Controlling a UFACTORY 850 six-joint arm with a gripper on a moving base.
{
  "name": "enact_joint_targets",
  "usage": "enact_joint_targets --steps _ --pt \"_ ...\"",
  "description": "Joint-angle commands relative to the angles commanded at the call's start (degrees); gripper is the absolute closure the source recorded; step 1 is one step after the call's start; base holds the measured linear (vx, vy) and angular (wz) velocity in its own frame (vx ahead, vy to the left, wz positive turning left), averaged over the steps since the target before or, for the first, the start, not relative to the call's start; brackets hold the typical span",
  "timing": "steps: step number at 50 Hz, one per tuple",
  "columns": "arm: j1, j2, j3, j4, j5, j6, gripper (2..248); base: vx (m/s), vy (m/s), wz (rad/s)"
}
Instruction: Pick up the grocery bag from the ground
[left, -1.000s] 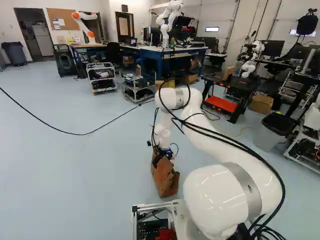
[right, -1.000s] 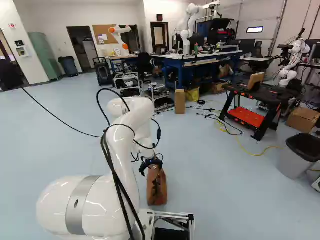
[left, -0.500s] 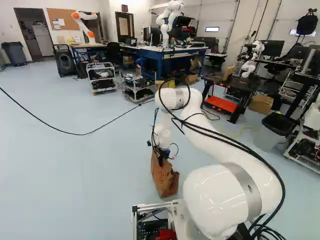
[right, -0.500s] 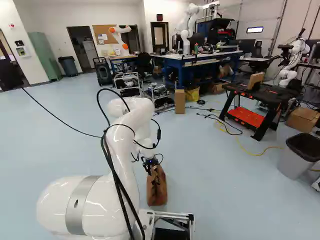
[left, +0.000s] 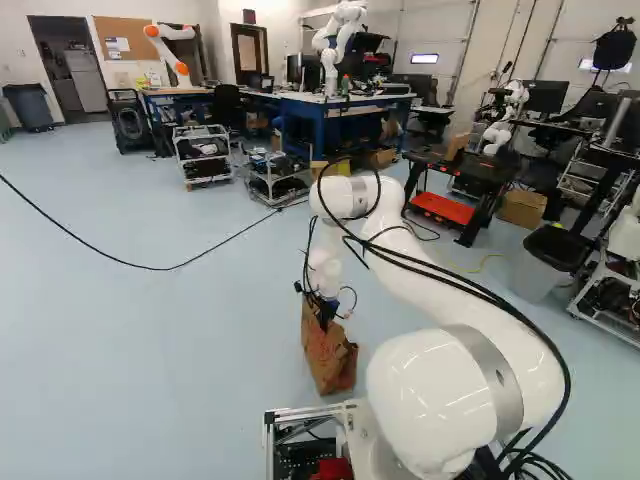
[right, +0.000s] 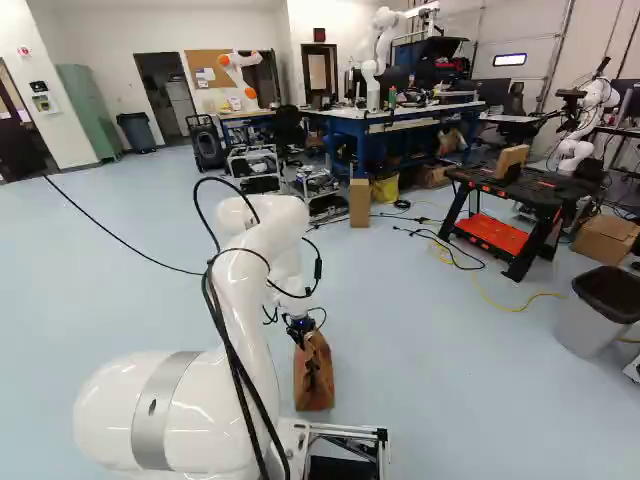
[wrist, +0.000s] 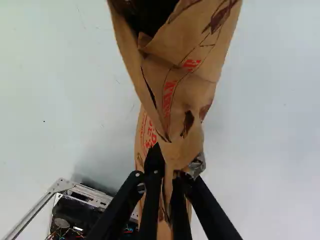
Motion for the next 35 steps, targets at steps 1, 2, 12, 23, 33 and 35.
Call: enact_joint_targets --steps 1,2,12,23,33,35 --pt "0.0 0.08 0.07 0.0 0.0 0.0 228 0.0 0.0 0.0" --pt "0.0 0.19 0.17 0.0 0.0 0.0 228 0.0 0.0 0.0" --pt "0.0 1.99 1.81 0.0 0.0 0.0 228 0.0 0.0 0.0" --pt "0.0 4.35 3.92 0.0 0.0 0.0 228 0.0 0.0 0.0" --pt "0.0 6.54 5.83 0.0 0.0 0.0 228 0.0 0.0 0.0" --pt "0.0 6.98 6.21 0.0 0.0 0.0 228 0.0 0.0 0.0"
